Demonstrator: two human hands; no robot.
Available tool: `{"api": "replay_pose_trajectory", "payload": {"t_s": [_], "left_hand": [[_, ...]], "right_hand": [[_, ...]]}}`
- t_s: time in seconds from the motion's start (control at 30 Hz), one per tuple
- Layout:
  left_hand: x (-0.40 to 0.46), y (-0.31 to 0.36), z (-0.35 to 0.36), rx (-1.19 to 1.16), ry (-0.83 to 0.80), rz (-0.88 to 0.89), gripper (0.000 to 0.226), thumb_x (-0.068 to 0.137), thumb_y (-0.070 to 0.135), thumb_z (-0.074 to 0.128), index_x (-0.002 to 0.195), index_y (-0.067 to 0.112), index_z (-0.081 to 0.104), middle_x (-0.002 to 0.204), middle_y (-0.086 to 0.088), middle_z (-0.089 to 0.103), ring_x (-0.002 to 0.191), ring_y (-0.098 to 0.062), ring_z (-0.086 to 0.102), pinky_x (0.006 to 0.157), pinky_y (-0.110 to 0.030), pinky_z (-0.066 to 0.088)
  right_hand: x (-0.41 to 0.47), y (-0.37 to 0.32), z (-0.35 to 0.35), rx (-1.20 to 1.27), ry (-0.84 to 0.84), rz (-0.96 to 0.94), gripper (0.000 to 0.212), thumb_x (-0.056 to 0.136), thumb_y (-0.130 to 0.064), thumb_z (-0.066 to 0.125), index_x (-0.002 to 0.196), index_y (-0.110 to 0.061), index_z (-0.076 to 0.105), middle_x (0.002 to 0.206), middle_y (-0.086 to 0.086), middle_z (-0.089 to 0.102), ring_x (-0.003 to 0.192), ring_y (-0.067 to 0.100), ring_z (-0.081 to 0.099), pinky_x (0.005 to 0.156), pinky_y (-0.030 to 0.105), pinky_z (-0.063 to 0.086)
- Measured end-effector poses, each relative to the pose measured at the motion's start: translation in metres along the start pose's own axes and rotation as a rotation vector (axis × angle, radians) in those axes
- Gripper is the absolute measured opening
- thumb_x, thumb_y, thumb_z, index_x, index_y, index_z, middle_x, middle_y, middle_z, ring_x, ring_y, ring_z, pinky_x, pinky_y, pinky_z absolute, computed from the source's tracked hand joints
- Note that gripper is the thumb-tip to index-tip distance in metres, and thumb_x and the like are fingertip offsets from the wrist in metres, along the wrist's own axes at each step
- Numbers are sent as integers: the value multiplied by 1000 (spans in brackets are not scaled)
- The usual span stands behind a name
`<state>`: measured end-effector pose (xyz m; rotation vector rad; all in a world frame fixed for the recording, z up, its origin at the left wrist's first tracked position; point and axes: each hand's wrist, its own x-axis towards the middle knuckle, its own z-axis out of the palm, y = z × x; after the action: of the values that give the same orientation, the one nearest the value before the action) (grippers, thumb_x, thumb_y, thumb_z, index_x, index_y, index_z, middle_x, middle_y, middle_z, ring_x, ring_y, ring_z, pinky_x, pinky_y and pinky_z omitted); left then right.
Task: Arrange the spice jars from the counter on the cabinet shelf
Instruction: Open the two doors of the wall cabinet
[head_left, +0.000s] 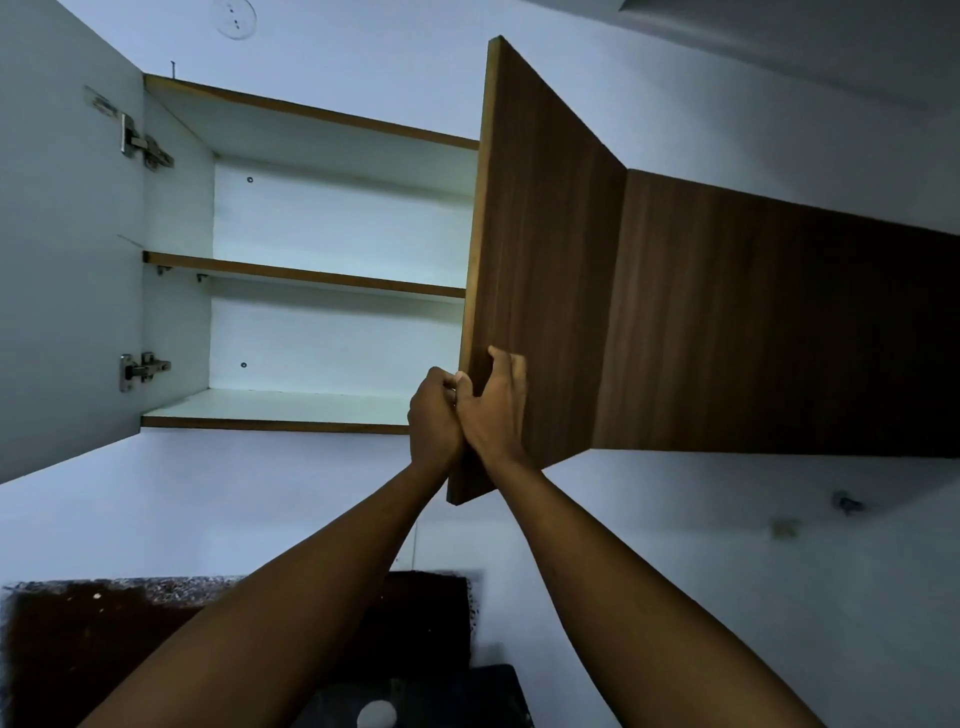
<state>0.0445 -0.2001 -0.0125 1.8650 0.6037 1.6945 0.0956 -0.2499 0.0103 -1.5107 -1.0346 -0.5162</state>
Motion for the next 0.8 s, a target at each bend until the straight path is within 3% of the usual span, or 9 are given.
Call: {"api": "replay_pose_trajectory", "payload": {"t_s": [0.1,0.2,0.3,0.43,0.6,0.7,0.8], "left_hand": [[-18,21,9,6,1,-2,21,103,23,54,104,3,60,100,-11,70,83,-17,62,67,-17,44],[-30,34,19,9,1,4,22,103,29,55,102,7,60,97,-7,70,81,-15,63,67,-17,46],[-39,47,29,-1,-6,33,26,104,34,52,99,10,60,92,-3,70,78,-15,66,65,-20,50],[-54,73,49,-44,-18,121,25,104,37,50,100,15,61,89,2,70,74,-7,65,63,-12,49],[-83,106,94,-57,-52,185,33,96,49,51,99,16,54,84,4,66,68,-6,61,58,-9,44],[-97,126,126,-59,-127,189,37,93,43,63,111,12,54,94,3,69,73,-6,65,63,-6,46],[-116,141,147,-69,-163,163,28,98,35,64,117,16,56,95,10,64,74,8,58,61,2,43]], "right_hand": [[-4,1,-28,5,5,13,53,96,-34,64,143,-14,49,145,5,45,126,20,53,102,25,44],[-3,6,-50,18,9,29,52,94,-37,65,139,-15,50,139,3,47,122,19,55,101,32,52],[0,10,-70,15,40,19,53,90,-44,67,133,-17,50,130,1,49,111,17,57,90,31,54],[6,18,-106,-32,99,11,53,86,-50,68,125,-20,48,121,-2,50,99,15,59,82,31,56],[18,41,-163,-61,98,25,42,87,-36,69,120,-17,52,115,1,56,98,16,60,86,38,59],[18,53,-198,-94,120,47,31,89,-29,67,113,-14,56,109,2,59,94,17,61,84,39,59],[13,58,-220,-166,202,74,22,86,-26,64,103,-12,58,104,3,60,90,20,62,83,40,57]]}}
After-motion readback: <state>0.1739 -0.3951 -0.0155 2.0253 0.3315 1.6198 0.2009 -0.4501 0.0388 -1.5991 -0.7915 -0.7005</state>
